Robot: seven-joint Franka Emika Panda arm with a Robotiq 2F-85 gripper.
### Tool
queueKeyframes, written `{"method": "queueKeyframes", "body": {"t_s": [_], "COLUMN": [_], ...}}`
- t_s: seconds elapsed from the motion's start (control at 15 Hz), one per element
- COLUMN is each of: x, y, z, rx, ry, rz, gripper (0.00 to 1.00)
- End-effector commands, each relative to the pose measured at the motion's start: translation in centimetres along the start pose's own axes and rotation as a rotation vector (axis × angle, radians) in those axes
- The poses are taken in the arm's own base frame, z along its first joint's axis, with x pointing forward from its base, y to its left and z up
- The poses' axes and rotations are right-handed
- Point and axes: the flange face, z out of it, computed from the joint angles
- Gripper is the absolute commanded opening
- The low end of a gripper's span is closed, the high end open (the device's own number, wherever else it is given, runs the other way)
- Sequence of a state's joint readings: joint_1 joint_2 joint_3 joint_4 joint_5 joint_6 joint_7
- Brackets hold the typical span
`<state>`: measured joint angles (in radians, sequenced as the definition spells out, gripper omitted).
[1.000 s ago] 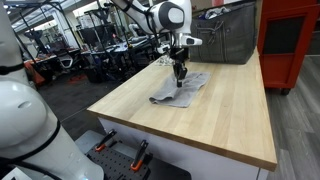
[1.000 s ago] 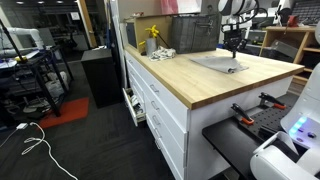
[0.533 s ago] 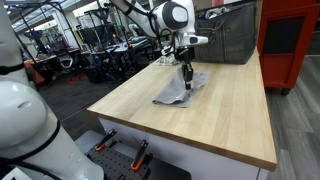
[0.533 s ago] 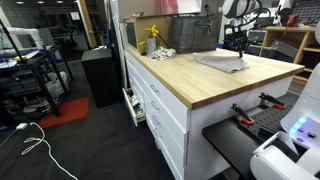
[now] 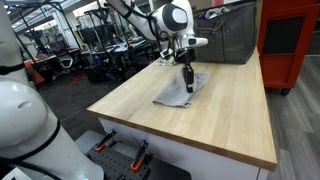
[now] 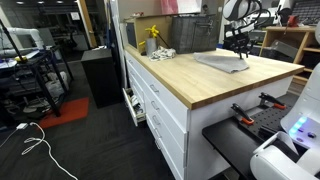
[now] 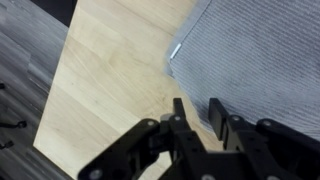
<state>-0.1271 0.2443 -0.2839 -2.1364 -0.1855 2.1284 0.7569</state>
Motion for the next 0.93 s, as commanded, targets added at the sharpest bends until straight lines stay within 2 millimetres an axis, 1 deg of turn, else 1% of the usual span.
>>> {"method": "queueKeyframes", "body": {"t_s": [0.0,0.13,0.2,0.33,0.6,0.8,0.87], "x": [-0.9,-1.3,-1.4,-1.5,-1.8,-1.5,-1.0], "y": [-0.4,-1.4,-2.0,-3.8,-7.8,-10.4,-11.2], "z": [-0.9,-2.0,-2.5,-3.7,-5.2,-4.9,-4.6], "rx": [0.013,0.045,0.067,0.114,0.212,0.252,0.253], "ry": [0.023,0.044,0.061,0.106,0.16,0.2,0.221], "rz": [0.009,-0.001,-0.012,-0.035,-0.111,-0.195,-0.219], "gripper": [0.65,0.78,0.87,0.99,1.0,1.0,1.0]}}
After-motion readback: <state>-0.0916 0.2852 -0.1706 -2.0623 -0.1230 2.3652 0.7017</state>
